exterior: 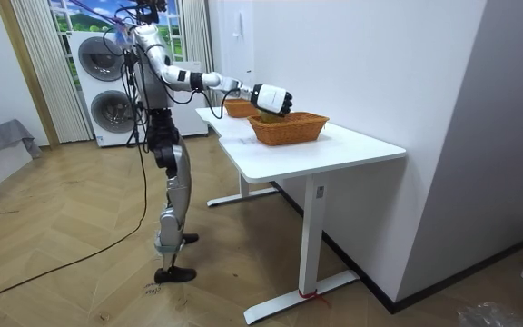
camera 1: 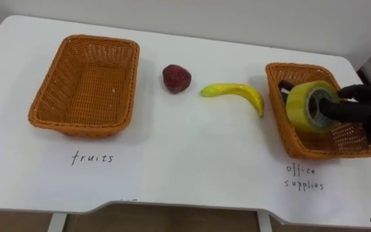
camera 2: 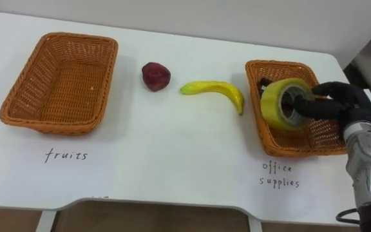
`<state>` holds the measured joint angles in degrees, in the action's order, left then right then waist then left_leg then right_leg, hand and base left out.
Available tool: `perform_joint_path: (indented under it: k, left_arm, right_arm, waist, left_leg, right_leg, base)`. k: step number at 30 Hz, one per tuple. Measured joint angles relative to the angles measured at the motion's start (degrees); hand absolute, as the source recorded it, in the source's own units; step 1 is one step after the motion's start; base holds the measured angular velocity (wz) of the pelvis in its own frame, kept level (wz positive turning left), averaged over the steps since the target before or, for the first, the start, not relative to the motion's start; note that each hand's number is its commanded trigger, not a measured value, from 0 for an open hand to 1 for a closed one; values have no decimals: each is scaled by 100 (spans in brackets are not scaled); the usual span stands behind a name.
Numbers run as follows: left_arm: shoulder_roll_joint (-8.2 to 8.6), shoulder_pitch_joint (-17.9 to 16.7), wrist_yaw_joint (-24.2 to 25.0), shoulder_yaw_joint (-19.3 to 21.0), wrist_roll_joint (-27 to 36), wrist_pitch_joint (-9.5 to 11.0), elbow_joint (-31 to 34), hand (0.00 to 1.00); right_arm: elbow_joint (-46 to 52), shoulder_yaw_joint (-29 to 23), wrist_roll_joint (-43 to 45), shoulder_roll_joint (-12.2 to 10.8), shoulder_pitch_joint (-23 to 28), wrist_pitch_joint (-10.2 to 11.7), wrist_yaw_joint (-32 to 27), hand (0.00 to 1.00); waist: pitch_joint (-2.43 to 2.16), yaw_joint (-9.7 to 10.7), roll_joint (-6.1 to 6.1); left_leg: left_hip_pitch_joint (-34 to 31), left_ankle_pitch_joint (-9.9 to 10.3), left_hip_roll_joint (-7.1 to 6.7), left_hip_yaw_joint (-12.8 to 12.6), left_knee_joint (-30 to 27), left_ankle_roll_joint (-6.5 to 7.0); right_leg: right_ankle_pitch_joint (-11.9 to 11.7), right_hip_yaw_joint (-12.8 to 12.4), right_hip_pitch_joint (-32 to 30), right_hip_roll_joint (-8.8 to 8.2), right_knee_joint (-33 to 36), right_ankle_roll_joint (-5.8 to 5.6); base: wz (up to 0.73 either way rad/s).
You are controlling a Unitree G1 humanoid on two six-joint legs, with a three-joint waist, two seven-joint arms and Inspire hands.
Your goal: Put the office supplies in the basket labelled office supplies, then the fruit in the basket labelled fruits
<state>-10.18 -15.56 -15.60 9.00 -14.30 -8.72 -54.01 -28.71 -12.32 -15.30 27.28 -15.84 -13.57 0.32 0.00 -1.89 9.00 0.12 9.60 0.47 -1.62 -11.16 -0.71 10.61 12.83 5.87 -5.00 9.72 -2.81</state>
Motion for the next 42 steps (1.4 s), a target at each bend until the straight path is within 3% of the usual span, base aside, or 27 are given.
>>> perform_joint_path:
  k: [7,10,25,35,42]
  left_arm:
    - [-18,-17,107,38,-6,-8,5,0]
    - [-17,13,111,38,6,-7,5,0]
    - [-14,81,120,35,6,13,-14,0]
    - [-11,164,105,33,17,54,-41,0]
    - [34,236,96,17,99,60,-3,0]
  right_arm:
    - [14,1,77,2,-131,13,-11,0]
    - [46,1,251,1,-152,117,-7,0]
    - [532,1,262,3,-152,267,-24,0]
    - [554,1,264,3,-152,389,-44,0]
    - [1435,178,721,4,-157,408,-94,0]
  waist:
    - [-15,-4,-33]
    - [-19,-6,-25]
    - [14,4,42]
    - [19,20,20]
    - [-3,5,-24]
  left_leg:
    - [55,0,4,-4,28,-1]
    - [55,0,3,-3,29,-1]
    - [49,0,2,-1,55,1]
    - [54,1,3,-3,55,1]
    - [55,-1,6,-45,58,-1]
  right_leg:
    - [0,-17,56,2,7,0]
    - [0,-17,56,2,7,1]
    - [0,-9,1,2,-1,0]
    - [0,-9,2,2,-4,0]
    - [0,-43,-13,5,0,0]
  base:
    - [0]
    - [0]
    - [0]
    - [0]
    - [-3]
